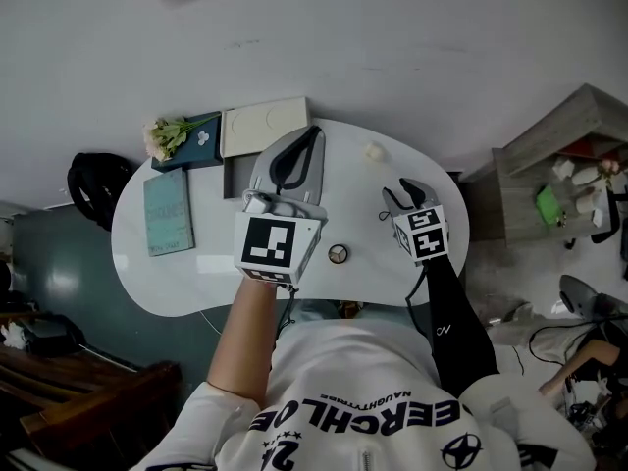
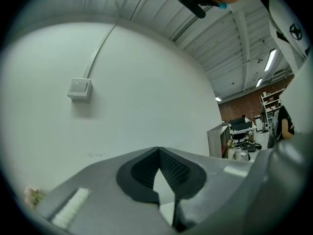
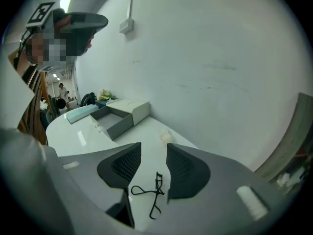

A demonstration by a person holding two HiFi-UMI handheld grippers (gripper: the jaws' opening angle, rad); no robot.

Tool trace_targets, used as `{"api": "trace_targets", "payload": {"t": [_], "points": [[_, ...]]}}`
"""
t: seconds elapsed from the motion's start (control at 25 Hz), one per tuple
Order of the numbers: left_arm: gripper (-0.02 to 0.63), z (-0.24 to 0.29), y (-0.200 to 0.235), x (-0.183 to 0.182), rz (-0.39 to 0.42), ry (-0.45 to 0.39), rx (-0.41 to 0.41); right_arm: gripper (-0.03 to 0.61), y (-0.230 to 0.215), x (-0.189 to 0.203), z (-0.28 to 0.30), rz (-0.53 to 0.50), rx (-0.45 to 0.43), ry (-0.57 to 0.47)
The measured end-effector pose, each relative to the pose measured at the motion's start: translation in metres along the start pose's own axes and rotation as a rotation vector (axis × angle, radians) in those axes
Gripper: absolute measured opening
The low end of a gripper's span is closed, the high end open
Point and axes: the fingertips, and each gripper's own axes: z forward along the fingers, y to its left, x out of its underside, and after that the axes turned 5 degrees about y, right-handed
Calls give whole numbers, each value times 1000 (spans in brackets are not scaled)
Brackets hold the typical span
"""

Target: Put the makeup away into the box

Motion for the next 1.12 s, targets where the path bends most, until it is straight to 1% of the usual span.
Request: {"api": "trace_targets", "payload": {"t": [0.16,0.4,0.48,0.52,0.56,0.68,0.8,0.88,0.96,1.12], "points": [[0,-1,6,8,-19,14,-10,192,-2,32,20,14,-11,79],[0,-8,13,20,-31,46,-30,192,-7,67,41,75,-30,166],[0,-10,17,24,-36,54,-38,207,-5,77,48,86,-38,200],[0,-11,18,25,-36,58,-41,178,-6,80,50,81,-32,212],[0,-12,18,26,-35,60,-43,53,-7,82,50,73,-20,218],[0,-14,21,27,-34,62,-49,44,-9,81,50,65,-10,214],[0,-15,23,27,-33,62,-55,44,-11,73,46,49,-7,188],[0,-15,24,25,-24,56,-57,44,-17,59,39,38,9,146],[0,-15,24,21,-19,47,-61,44,-24,35,26,48,25,74],[0,-13,25,8,-18,21,-63,45,-31,-29,-13,85,37,-128]]}}
